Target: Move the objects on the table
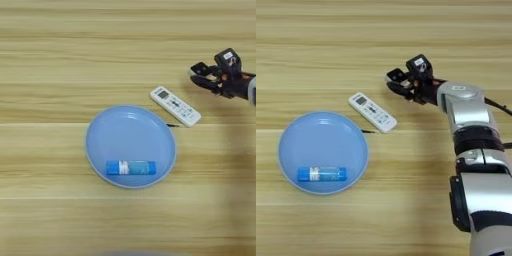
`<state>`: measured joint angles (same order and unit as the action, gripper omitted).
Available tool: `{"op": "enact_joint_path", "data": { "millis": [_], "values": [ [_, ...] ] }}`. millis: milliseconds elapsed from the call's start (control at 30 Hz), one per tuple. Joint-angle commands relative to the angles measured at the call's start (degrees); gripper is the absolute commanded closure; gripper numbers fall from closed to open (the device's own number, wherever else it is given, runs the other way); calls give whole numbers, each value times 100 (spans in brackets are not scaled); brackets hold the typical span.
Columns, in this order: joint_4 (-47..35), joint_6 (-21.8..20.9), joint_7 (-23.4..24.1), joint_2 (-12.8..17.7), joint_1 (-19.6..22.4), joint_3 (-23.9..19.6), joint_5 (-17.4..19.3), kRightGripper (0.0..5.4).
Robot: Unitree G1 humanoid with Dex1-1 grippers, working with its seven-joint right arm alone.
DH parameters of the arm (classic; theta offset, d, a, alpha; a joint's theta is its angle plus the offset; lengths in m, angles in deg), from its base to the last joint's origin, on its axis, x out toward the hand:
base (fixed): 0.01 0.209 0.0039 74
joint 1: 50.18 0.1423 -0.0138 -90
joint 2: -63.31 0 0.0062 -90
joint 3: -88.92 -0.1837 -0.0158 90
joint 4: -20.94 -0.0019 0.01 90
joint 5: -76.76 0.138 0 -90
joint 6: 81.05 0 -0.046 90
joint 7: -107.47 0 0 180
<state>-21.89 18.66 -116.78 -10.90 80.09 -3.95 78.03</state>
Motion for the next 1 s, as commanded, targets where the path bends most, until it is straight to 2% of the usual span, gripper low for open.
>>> {"op": "enact_joint_path", "data": {
  "millis": [33, 600, 1000],
  "values": [
    [40, -337, 170, 319, 466, -122, -25, 293],
    [998, -722, 240, 232, 571, -48, -218, 293],
    [1267, -782, 223, 179, 647, -17, -275, 293]
  ]
}}
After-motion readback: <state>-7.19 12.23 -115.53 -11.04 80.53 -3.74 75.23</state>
